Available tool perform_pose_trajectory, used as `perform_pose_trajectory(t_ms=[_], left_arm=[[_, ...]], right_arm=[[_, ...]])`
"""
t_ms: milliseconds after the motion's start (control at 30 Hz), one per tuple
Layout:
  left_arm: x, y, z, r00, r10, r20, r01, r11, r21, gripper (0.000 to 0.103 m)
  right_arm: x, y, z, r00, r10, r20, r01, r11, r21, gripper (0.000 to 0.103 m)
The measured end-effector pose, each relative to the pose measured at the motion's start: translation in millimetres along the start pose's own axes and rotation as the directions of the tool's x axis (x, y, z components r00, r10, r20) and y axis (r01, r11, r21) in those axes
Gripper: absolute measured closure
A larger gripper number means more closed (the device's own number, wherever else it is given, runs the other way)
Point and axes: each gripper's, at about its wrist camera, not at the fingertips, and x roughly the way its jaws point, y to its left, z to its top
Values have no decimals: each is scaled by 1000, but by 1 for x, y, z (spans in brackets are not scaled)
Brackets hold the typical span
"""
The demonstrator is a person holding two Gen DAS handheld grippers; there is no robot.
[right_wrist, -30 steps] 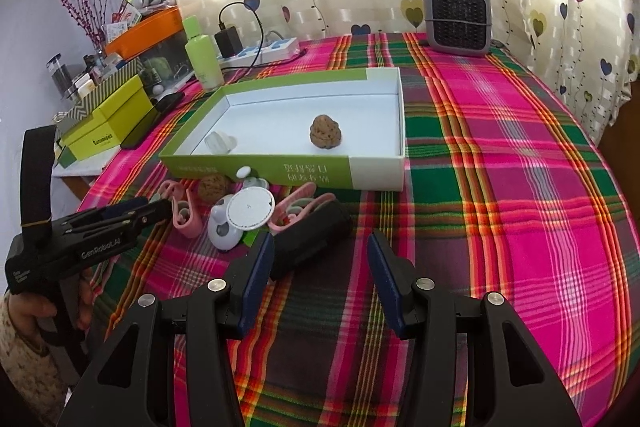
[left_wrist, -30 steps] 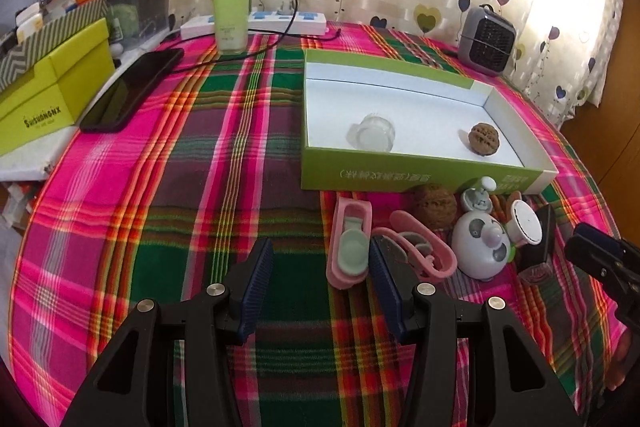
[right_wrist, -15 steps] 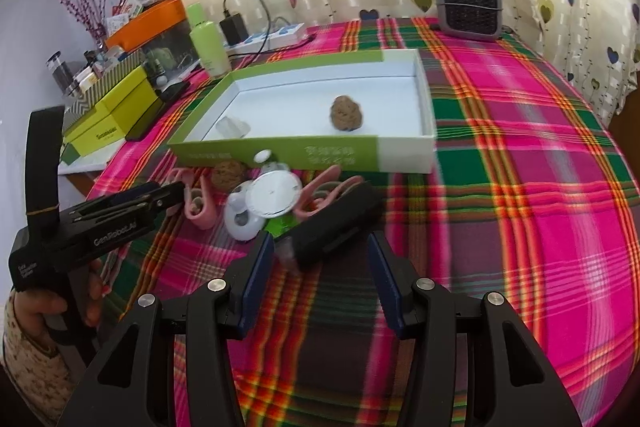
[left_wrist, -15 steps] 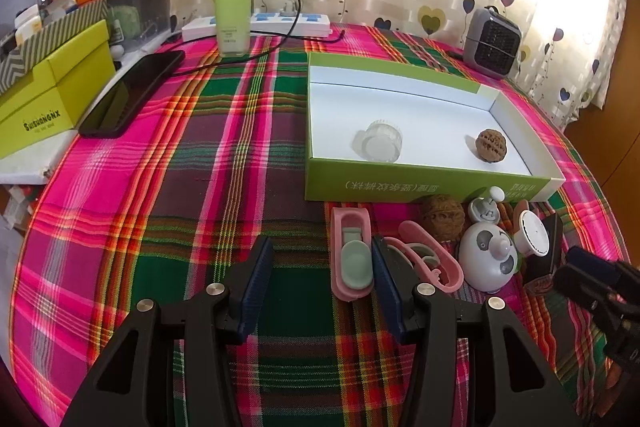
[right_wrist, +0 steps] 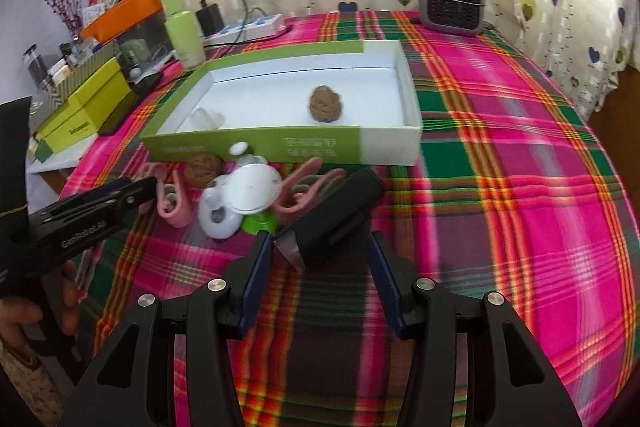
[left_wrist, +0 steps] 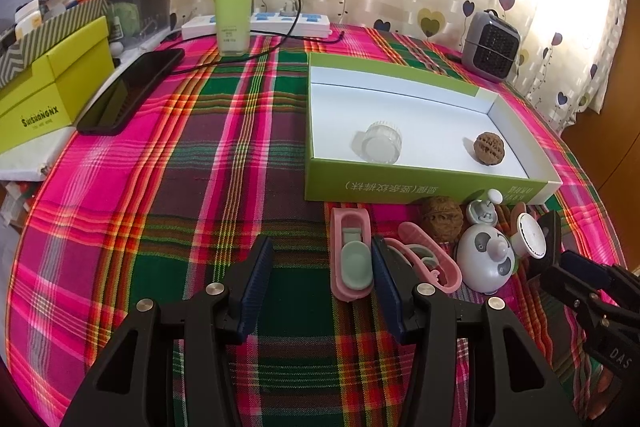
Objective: Organize objects
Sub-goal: 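Lower the right tool onto the black cylindrical case and close it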
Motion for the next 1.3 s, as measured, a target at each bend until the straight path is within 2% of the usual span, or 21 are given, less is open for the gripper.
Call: perform_pose_trajectory(t_ms=[433, 533, 600, 900, 1100, 1200, 1300], left_arm=[[0, 0, 0, 1000, -3, 2, 3, 1000, -2, 55], [0, 1, 0, 1000, -3, 2, 3, 1000, -2, 54], [0, 1, 0, 1000, -3, 2, 3, 1000, -2, 54], [0, 0, 0, 1000, -3, 2, 3, 1000, -1, 54], [0, 1, 0, 1000, -5, 3, 5, 1000, -3, 54], [0, 1, 0, 1000, -5, 3, 5, 1000, -3, 54], [0, 2, 0, 1000, -6, 3, 6, 1000, -4, 54]], right_arm=[[-11, -40, -2, 992, -124, 0, 124, 992, 40, 53], [-19, -45, 1, 998, -51, 36, 49, 997, 65, 53], [-22, -46, 3, 997, -33, 67, 28, 997, 72, 53], [-13, -52, 16, 989, -119, 82, 112, 989, 95, 53], [-10, -51, 14, 994, -70, 82, 62, 994, 95, 53], [-8, -48, 12, 997, -21, 68, 14, 995, 102, 53], [-3, -43, 9, 999, -5, 49, 0, 995, 98, 53]])
